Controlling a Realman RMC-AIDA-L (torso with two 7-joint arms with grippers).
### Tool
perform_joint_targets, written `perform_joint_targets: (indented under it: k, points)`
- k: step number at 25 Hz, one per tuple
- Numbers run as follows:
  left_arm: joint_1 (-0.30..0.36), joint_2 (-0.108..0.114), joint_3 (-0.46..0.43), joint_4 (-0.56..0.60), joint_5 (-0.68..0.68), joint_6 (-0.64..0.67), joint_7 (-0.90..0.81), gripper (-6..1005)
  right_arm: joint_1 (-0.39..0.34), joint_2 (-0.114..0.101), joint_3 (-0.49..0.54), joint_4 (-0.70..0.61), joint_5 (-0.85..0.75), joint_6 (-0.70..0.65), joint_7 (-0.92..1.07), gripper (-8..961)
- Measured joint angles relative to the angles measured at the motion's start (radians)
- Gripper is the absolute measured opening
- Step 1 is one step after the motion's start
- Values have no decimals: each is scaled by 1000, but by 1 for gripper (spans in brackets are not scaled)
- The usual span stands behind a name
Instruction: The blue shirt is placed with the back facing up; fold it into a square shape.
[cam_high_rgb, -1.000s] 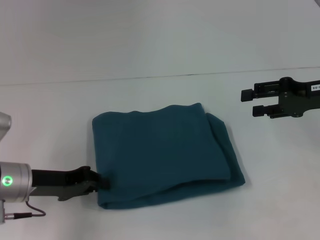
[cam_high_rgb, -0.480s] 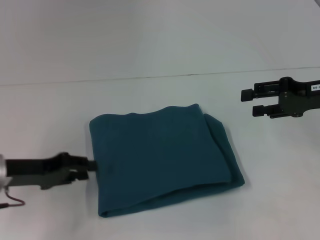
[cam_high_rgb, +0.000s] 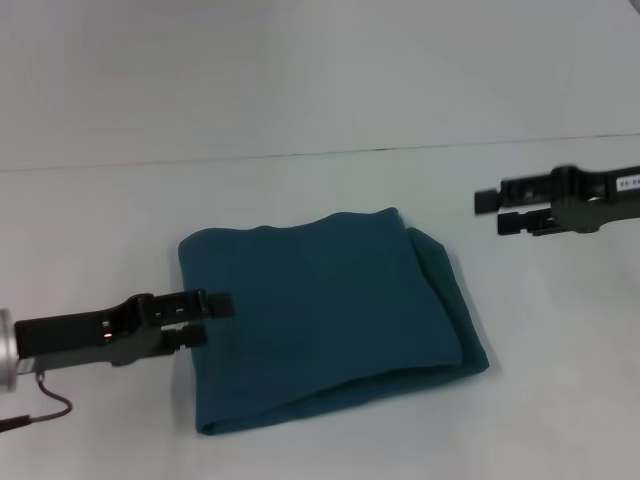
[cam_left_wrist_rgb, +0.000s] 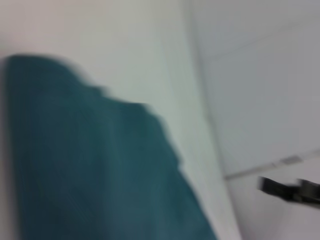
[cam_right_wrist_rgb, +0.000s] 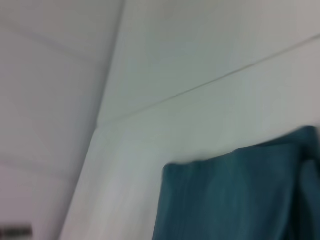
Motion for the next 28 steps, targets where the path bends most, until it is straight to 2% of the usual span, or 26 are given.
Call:
perform_joint_targets:
  k: [2,4,5,7,10,12,14,17,20,26,28]
  points:
    - [12,11,-4,5,-42,62,133,784,-1,10,-10,-13,-6,-43,-179,761]
    - [27,21,-24,16,-65,151,283,868,-17,34,-34,-42,-11,-89,-362,761]
    - [35,25,-39,27,-67,195,346,873,-27,49,-44,-56,-12,-108,-421,761]
    - [53,28,-61,50,-67,277,470,884,-50,96,-62,-100,-14,-139,-511,761]
    - [76,24,-61,69,-60,338,590,900,-71,161,-109,-155,-16,-152,-556,761]
    - [85,18,-52,70,-42,343,622,910,-71,195,-145,-165,-16,-156,-560,761]
    - [90,11,-38,70,-22,337,635,921,-66,226,-185,-166,-16,-159,-568,761]
    - [101,-3,-19,71,-3,323,650,921,-62,261,-236,-160,-16,-152,-582,761]
    - [112,-19,-11,75,4,291,666,922,-59,272,-251,-122,-16,-126,-585,760]
    - [112,-35,6,69,45,212,663,921,-69,272,-244,-83,-11,-84,-579,760]
    - [104,-39,40,66,67,182,638,921,-70,271,-244,-83,-11,-85,-577,760]
